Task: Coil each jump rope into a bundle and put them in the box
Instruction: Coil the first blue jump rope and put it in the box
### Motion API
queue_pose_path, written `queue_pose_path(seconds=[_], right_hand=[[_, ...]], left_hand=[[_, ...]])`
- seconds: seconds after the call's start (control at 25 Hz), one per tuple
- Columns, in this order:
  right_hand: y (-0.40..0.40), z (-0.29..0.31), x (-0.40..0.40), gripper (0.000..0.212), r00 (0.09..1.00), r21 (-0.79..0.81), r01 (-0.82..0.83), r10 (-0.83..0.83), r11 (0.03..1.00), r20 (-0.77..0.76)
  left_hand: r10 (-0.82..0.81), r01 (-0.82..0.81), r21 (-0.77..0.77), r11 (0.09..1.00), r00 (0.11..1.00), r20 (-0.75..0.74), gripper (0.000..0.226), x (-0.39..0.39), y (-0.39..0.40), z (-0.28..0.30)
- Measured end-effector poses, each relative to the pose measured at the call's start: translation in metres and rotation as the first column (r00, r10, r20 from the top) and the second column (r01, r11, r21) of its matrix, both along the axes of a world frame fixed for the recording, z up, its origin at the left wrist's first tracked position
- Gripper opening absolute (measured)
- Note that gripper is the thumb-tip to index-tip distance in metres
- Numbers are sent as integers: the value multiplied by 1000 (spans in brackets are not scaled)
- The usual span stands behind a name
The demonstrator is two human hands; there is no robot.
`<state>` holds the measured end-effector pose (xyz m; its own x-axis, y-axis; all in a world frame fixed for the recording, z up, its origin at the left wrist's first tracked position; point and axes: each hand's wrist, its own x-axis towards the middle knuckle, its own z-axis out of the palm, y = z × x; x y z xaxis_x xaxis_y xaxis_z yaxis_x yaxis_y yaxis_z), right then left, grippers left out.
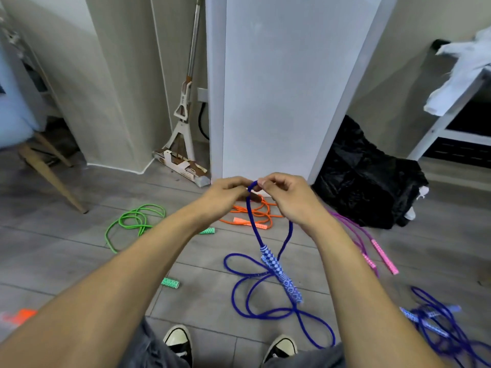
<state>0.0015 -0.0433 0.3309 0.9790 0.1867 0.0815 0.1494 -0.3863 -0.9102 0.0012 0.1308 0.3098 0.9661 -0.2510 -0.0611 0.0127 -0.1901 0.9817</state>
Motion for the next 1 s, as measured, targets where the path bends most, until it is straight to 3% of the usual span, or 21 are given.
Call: queue_pose_path(seconds=[0.16, 0.24, 0.32, 0.4, 0.48, 0.56, 0.64, 0.72, 0.88, 1.0], right_hand=[[-13, 5, 2, 22, 999, -31, 38, -37, 999, 18], [-22, 7, 2, 24, 1000, -61, 1, -3, 998, -30], [-32, 7, 3, 27, 998, -105, -17, 11, 994, -61], [-46, 7, 8, 25, 998, -170, -11, 1, 985, -62], [-65, 0, 16, 27, 1000, -322, 19, -18, 946, 5], [-78, -7, 21, 24, 996, -417, 79, -51, 905, 77], [-79, -10, 23, 23, 983, -399, 170, -127, 901, 132], [-69, -10, 20, 25, 967, -335, 239, -191, 911, 171], [-27, -10, 11, 26, 959, -174, 257, -230, 951, 164], [8, -10, 1, 29, 969, -189, 228, -204, 955, 141]], left_hand=[[-42, 41, -115, 992, 999, -2, 24, 4, 0, -1], [102, -97, -51, 994, 989, 110, 23, 13, 10, -4], [243, -272, 61, 960, 924, 294, 21, 22, 26, -9], [357, -444, 140, 885, 840, 410, 20, 30, 41, -14], [502, -615, 194, 764, 756, 420, 24, 39, 53, -16], [604, -664, 186, 724, 741, 292, 29, 51, 59, -21], [605, -606, -12, 796, 796, -32, 28, 59, 58, -25], [505, -567, -194, 801, 813, -290, 28, 57, 50, -22], [285, -434, -367, 823, 874, -393, 29, 34, 28, -2], [122, -234, -322, 917, 935, -334, 31, 17, 13, 5]])
